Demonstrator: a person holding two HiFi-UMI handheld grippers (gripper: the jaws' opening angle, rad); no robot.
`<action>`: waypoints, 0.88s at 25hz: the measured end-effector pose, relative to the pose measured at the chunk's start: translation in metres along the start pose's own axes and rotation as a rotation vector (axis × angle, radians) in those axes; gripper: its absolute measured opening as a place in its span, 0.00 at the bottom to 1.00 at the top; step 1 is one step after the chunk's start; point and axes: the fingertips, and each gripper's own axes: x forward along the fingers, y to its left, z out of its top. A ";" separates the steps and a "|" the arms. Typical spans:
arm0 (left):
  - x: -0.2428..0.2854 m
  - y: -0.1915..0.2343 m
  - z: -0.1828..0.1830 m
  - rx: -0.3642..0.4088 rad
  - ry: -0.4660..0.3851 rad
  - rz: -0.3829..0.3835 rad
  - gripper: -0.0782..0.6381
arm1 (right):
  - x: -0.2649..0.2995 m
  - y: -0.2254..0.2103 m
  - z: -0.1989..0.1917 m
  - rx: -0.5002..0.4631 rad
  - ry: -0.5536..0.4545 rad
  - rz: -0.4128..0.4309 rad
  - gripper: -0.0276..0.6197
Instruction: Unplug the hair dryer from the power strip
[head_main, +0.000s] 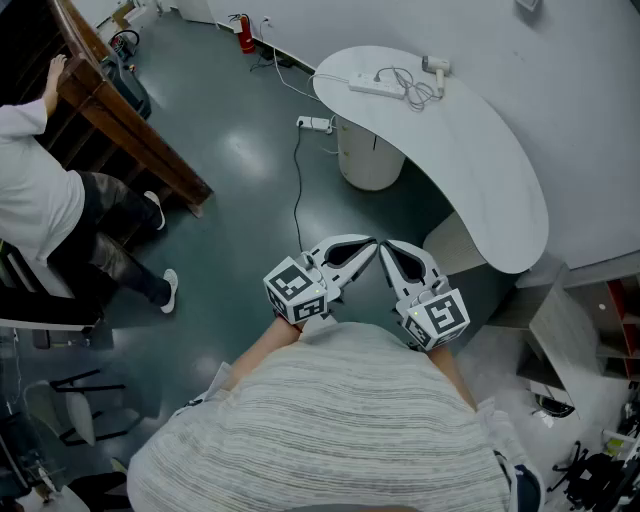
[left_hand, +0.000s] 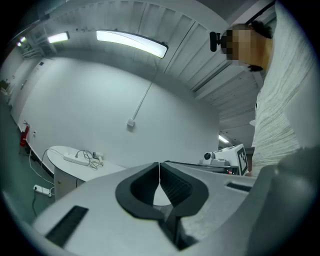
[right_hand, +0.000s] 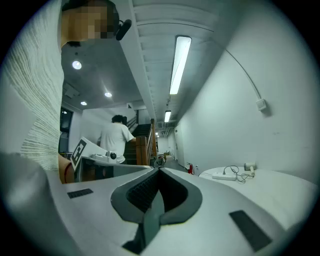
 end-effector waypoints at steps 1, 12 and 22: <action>0.001 0.000 -0.001 0.000 0.001 0.000 0.12 | 0.000 -0.001 0.000 -0.003 -0.002 0.000 0.08; 0.004 0.002 -0.001 -0.001 0.005 -0.003 0.12 | 0.001 -0.004 0.001 -0.001 -0.009 0.013 0.08; 0.005 0.006 -0.002 -0.006 0.008 -0.004 0.12 | 0.003 -0.006 0.005 0.037 -0.050 0.027 0.08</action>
